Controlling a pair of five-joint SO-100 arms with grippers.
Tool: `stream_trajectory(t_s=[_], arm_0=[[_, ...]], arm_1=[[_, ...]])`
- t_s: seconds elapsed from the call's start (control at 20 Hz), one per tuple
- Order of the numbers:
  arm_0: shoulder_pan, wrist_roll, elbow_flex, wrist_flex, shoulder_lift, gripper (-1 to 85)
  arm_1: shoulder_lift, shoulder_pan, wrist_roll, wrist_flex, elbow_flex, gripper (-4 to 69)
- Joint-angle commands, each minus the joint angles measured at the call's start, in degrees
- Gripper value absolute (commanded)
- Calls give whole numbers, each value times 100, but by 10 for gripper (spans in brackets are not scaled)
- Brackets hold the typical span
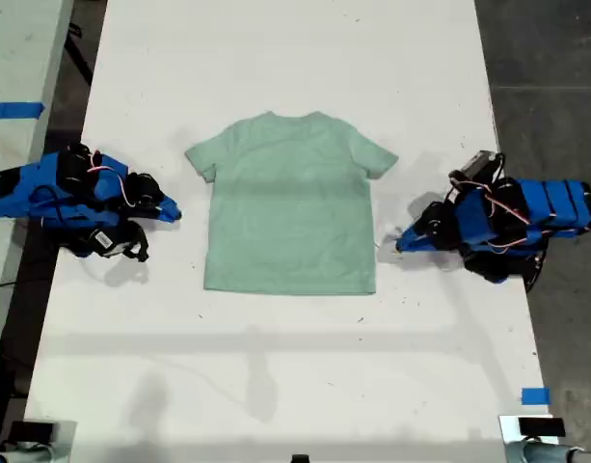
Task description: Fold tshirt
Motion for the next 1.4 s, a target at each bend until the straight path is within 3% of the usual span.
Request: stream_trajectory(t_s=[0.0,0.4,0.75,1.1,1.35], arm_0=[[-352,466,-1336,9,-1397,0],[-1863,2285,-4597,563,-4403,0],[-2821,3103,-5924,853,-5722,0],[-3656,3814,-7444,1591,-7022,0],[-4140,4166,-8095,1890,-7646,0]], arm_1=[[-633,387,-562,457,-1266,-16],[-3217,1846,-2646,1187,-3990,-16],[-5634,3507,-4544,1608,-6381,-17],[-7453,4553,-5766,1872,-8235,-17],[-8068,5027,-6144,1960,-8868,-17]])
